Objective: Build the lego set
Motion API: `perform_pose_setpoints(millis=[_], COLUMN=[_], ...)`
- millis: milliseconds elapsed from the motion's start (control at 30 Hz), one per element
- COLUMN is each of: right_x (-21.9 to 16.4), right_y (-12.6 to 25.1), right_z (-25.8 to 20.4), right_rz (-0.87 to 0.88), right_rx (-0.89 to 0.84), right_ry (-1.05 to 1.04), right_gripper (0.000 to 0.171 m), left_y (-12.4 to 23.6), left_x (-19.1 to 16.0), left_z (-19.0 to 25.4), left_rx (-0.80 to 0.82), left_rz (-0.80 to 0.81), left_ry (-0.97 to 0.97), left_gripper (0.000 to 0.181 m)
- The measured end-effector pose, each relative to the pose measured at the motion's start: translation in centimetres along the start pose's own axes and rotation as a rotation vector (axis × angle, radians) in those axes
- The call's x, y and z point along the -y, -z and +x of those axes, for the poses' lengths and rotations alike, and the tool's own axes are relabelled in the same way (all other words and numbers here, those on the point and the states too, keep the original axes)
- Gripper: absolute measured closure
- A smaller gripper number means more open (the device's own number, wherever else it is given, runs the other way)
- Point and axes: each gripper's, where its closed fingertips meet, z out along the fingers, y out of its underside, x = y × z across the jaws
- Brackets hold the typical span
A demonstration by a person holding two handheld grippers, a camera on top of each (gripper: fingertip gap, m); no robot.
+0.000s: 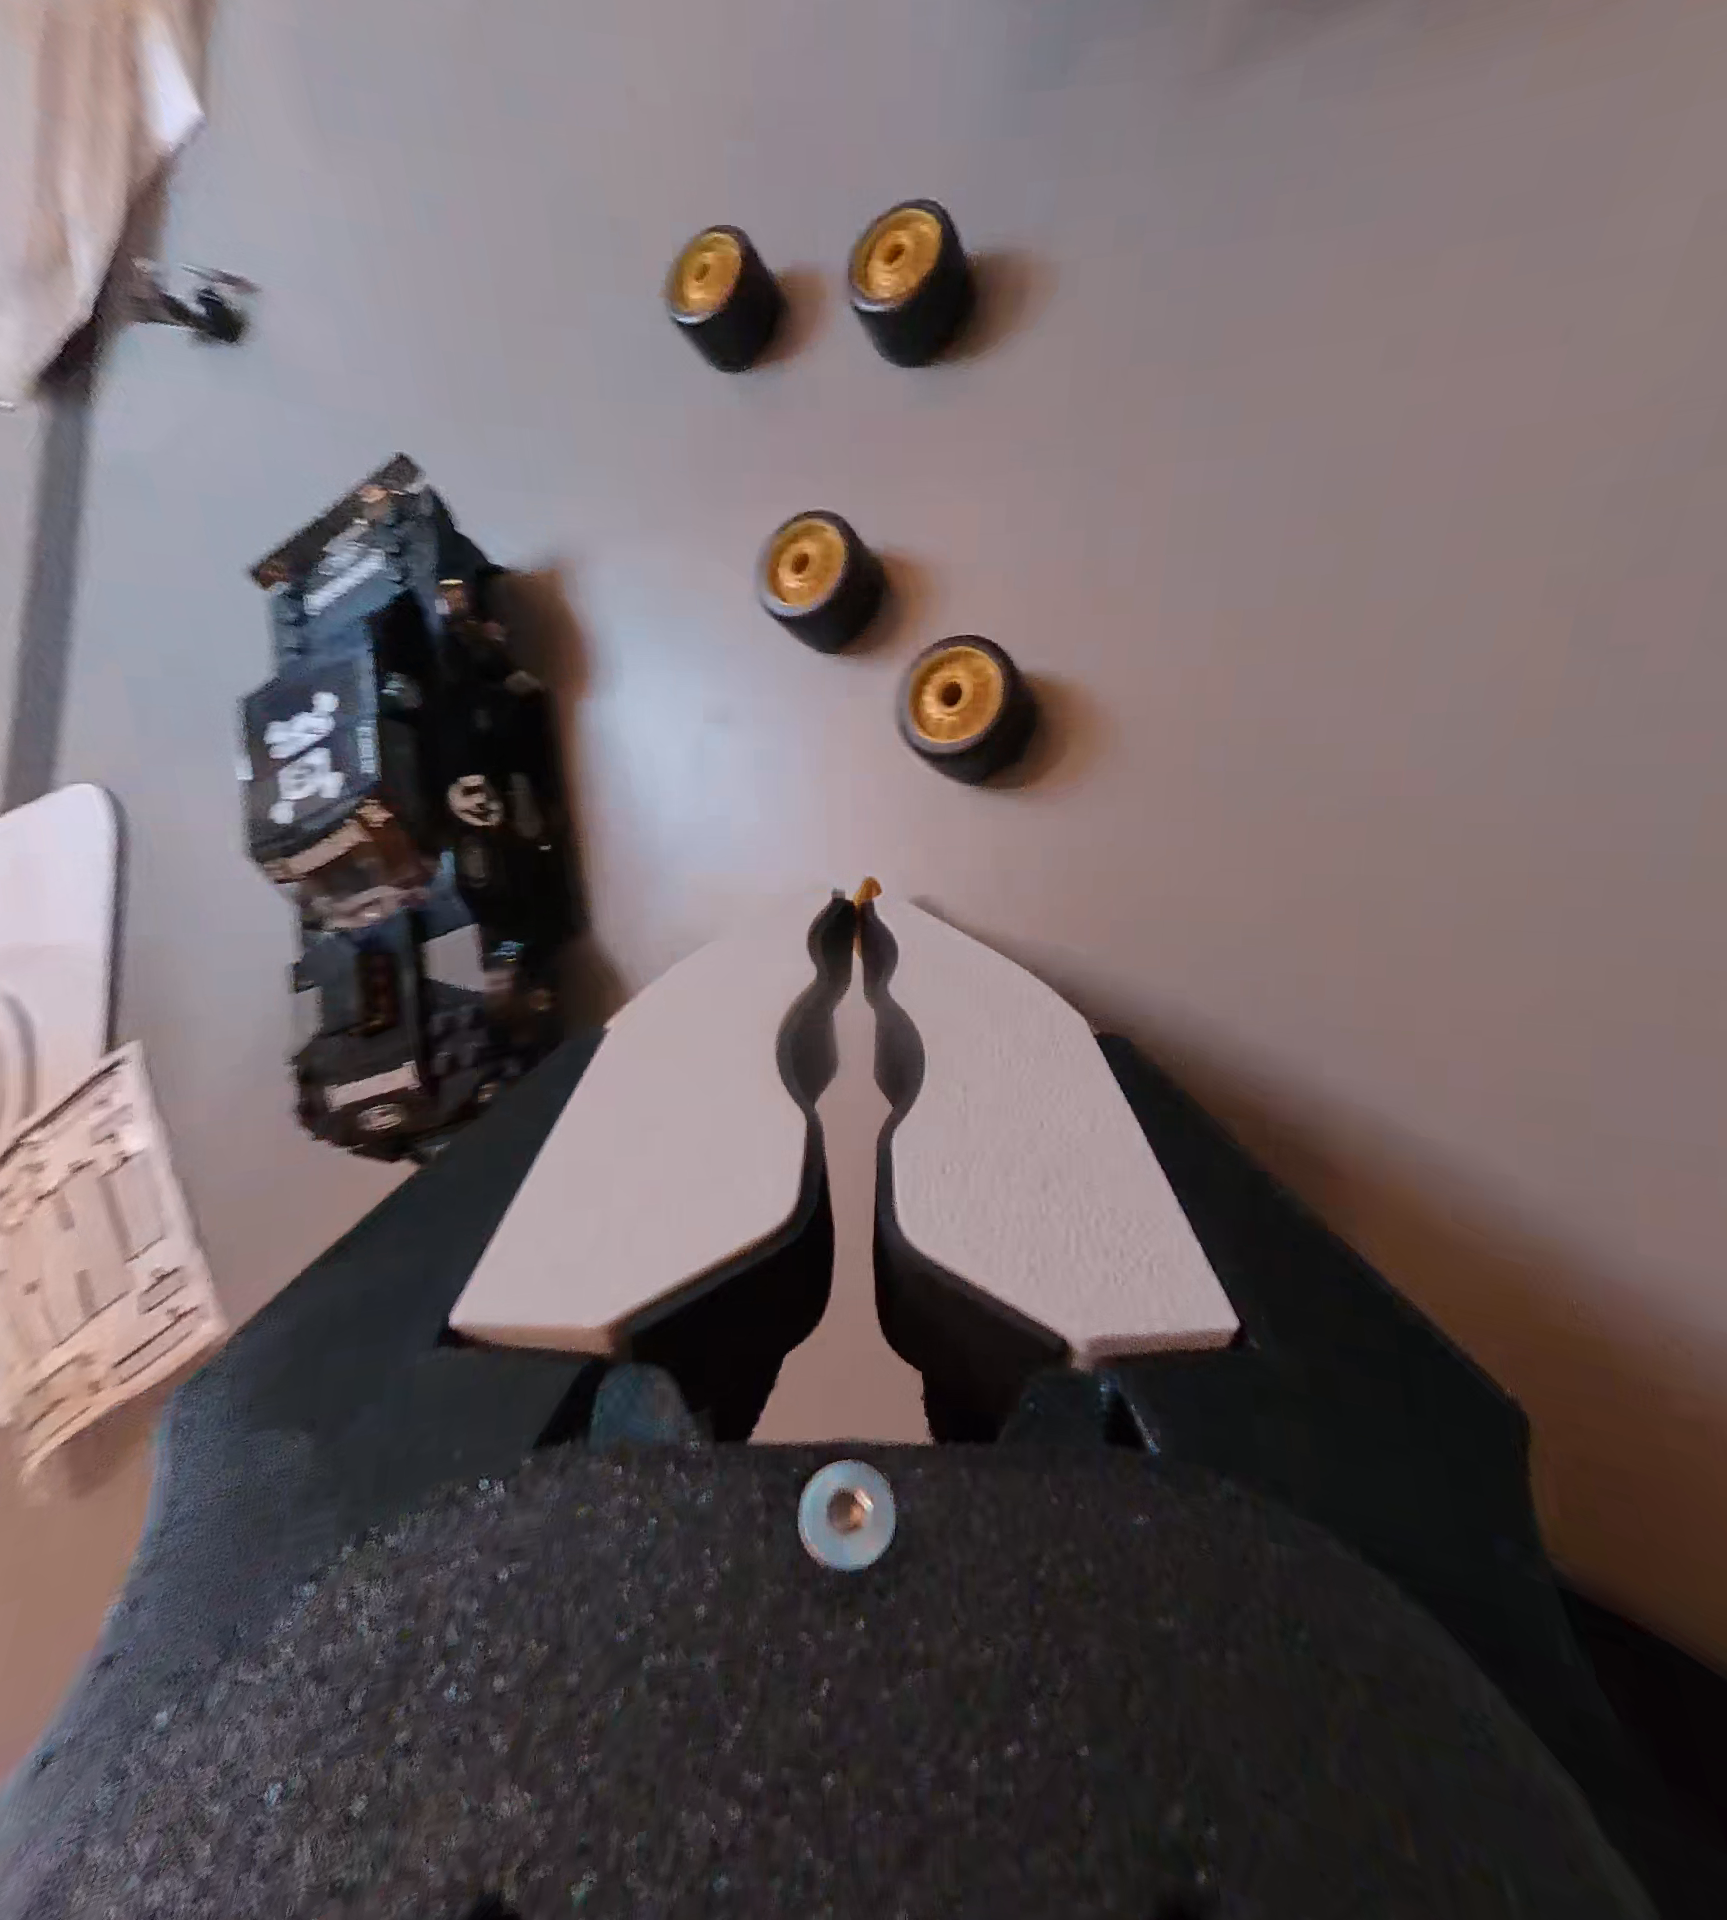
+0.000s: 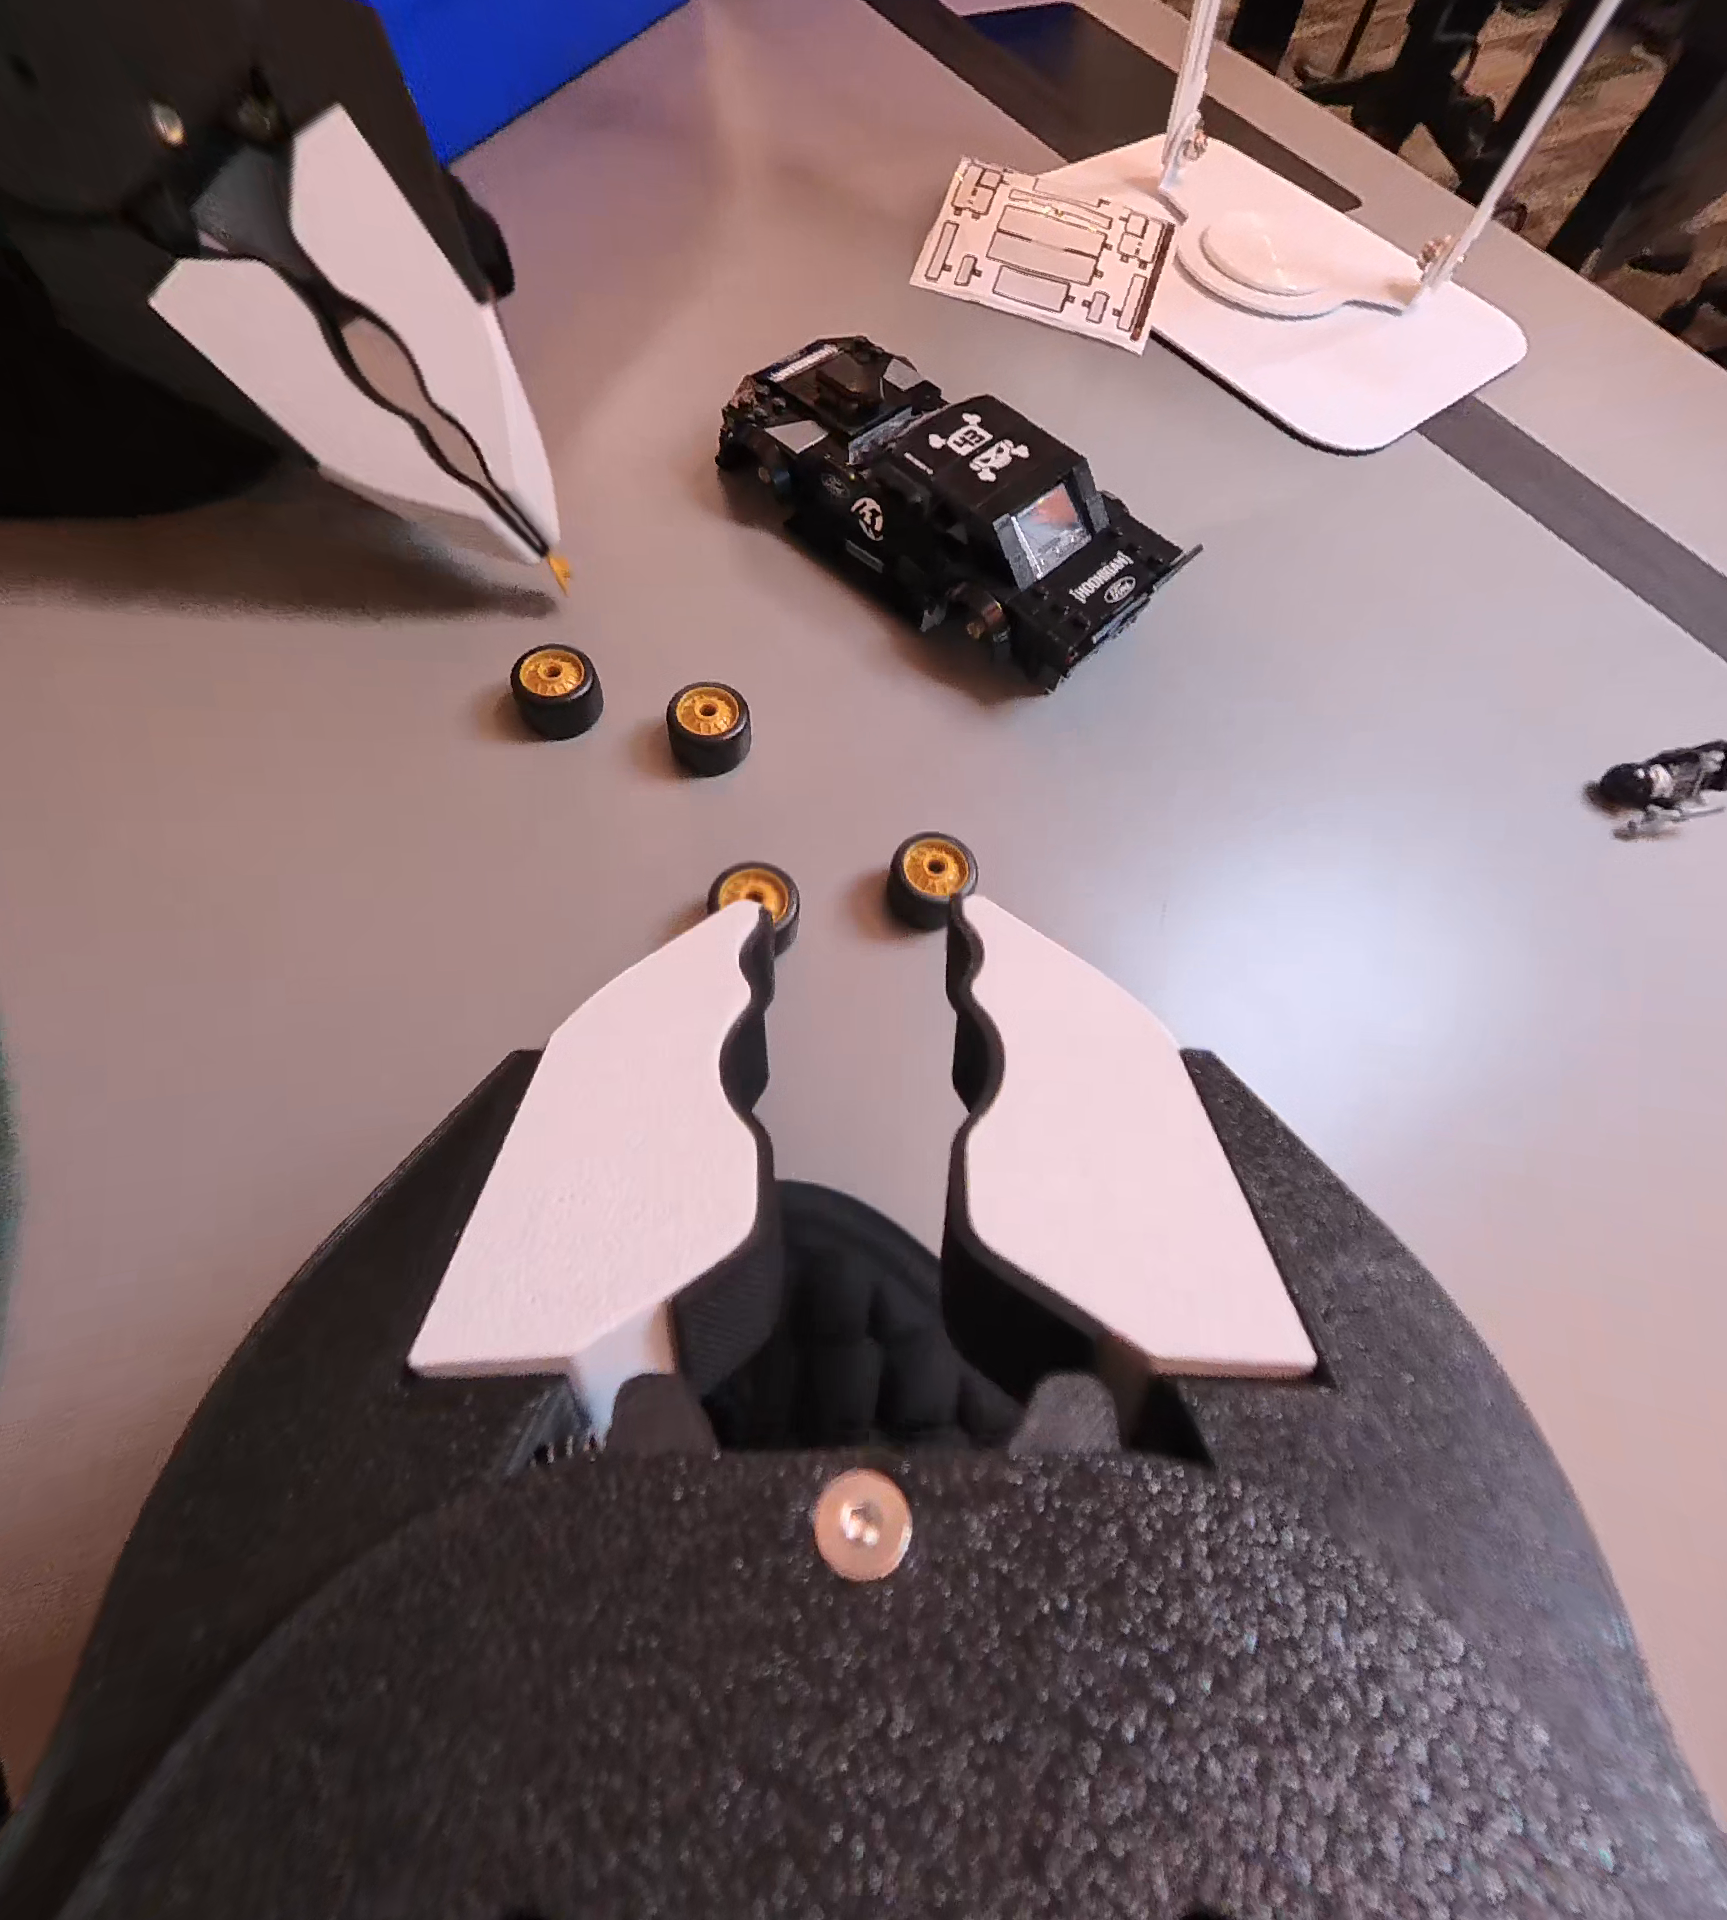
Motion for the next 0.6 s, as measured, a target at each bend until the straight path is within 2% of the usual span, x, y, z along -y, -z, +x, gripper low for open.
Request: perform_pose_setpoints(millis=[133, 367, 433, 500, 533, 600], right_x=[-0.3, -0.1, 0.0, 0.2, 0.3, 0.3], right_y=[0.2, -0.5, -0.6, -0.6, -0.6, -0.7], right_z=[0.0, -0.1, -0.2, -0.3, -0.4, -0.5], right_rz=[0.023, 0.047, 0.051, 0.058, 0.061, 0.064], right_rx=[0.002, 0.027, 0.039, 0.058, 0.068, 0.078], right_ry=[-0.02, -0.02, -0.02, -0.03, -0.035, -0.04], right_gripper=[0.14, 0.14, 0.14, 0.14, 0.14, 0.14], left_y=[0.2, 0.4, 0.9, 1.5, 1.5, 1.1], left_x=[0.0, -0.4, 0.4, 1.1, 1.1, 0.0], left_z=[1.3, 1.5, 1.6, 2.2, 2.4, 2.2], left_rx=[-0.102, -0.126, -0.19, -0.343, -0.41, -0.441], left_rz=[0.017, 0.028, 0.087, 0.132, 0.125, 0.086], left_ry=[0.09, 0.187, 0.305, 0.483, 0.572, 0.668], left_gripper=[0.18, 0.181, 0.181, 0.181, 0.181, 0.181])
